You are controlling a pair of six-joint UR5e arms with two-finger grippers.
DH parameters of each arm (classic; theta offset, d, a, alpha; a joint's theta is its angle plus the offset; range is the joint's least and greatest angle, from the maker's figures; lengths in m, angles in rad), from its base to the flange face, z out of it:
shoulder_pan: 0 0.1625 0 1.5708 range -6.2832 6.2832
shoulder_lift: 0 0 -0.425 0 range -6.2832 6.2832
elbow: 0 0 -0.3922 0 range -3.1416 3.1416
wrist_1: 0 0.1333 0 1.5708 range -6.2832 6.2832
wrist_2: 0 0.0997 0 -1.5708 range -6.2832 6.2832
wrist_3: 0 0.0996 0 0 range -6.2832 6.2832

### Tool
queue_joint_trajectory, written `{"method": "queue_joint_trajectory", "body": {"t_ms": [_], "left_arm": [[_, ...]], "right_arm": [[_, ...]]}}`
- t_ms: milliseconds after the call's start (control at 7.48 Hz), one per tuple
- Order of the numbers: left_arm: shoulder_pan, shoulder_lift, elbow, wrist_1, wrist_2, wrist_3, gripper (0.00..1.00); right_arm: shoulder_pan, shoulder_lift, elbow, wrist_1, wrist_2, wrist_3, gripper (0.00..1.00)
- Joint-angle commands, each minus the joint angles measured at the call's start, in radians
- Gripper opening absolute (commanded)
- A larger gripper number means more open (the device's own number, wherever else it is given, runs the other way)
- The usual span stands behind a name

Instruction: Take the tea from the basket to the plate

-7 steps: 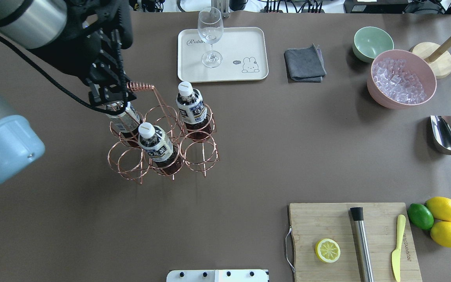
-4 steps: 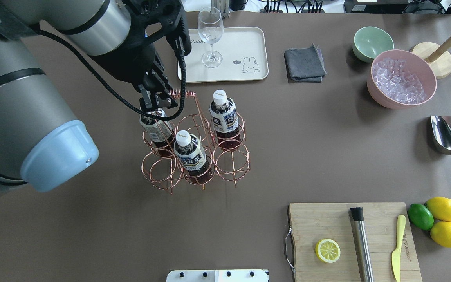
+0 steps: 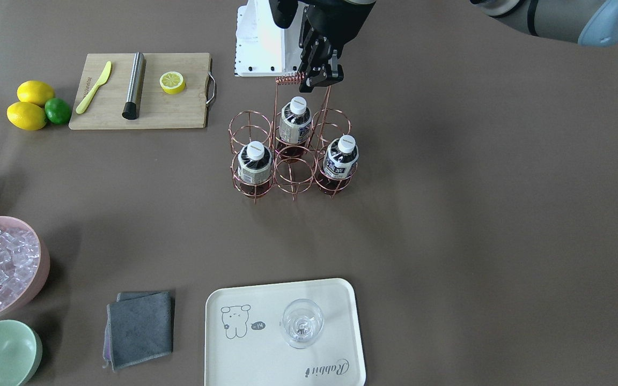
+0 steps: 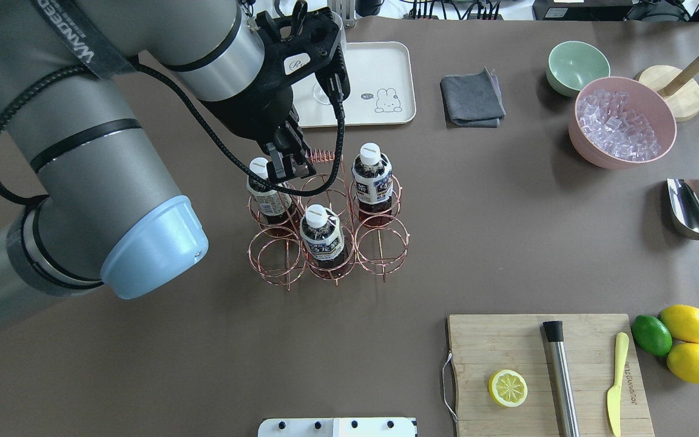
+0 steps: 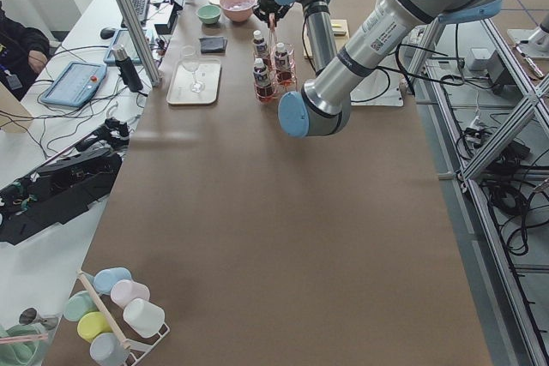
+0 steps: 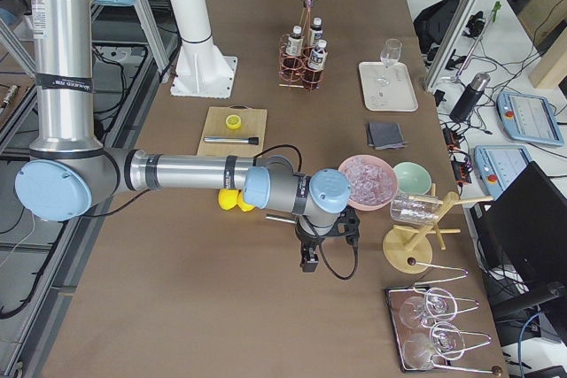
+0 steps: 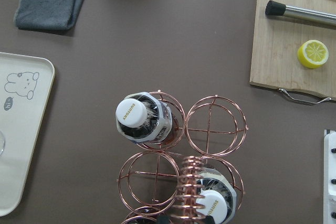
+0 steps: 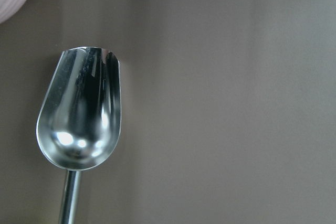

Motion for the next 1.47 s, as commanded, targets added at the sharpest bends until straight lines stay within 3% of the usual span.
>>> {"method": "queue_joint_trajectory", "body": {"t_ms": [0, 401, 534, 668, 935, 1336], "left_arm": [[0.018, 0.001, 0.008, -0.006, 0.006, -0.006, 0.00], [0.018, 0.007, 0.069, -0.084, 0.007, -0.005, 0.00], [0.018, 0.007, 0.071, -0.087, 0.007, -0.005, 0.00], [0.018, 0.009, 0.068, -0.087, 0.007, -0.005, 0.00], [0.012, 0.012, 0.063, -0.086, 0.007, -0.005, 0.00], [0.011, 0.013, 0.058, -0.086, 0.007, -0.006, 0.00]], "right_arm": [[-0.044, 0.019, 0.083, -0.008, 0.074, 0.213, 1.00], [-0.191, 0.068, 0.241, -0.008, 0.099, 0.578, 1.00], [-0.359, 0.213, 0.251, -0.011, 0.143, 0.880, 1.00], [-0.432, 0.332, 0.237, -0.035, 0.102, 1.094, 1.00], [-0.457, 0.358, 0.237, -0.046, 0.084, 1.116, 1.00], [-0.500, 0.473, 0.223, -0.086, 0.090, 1.397, 1.00]]}}
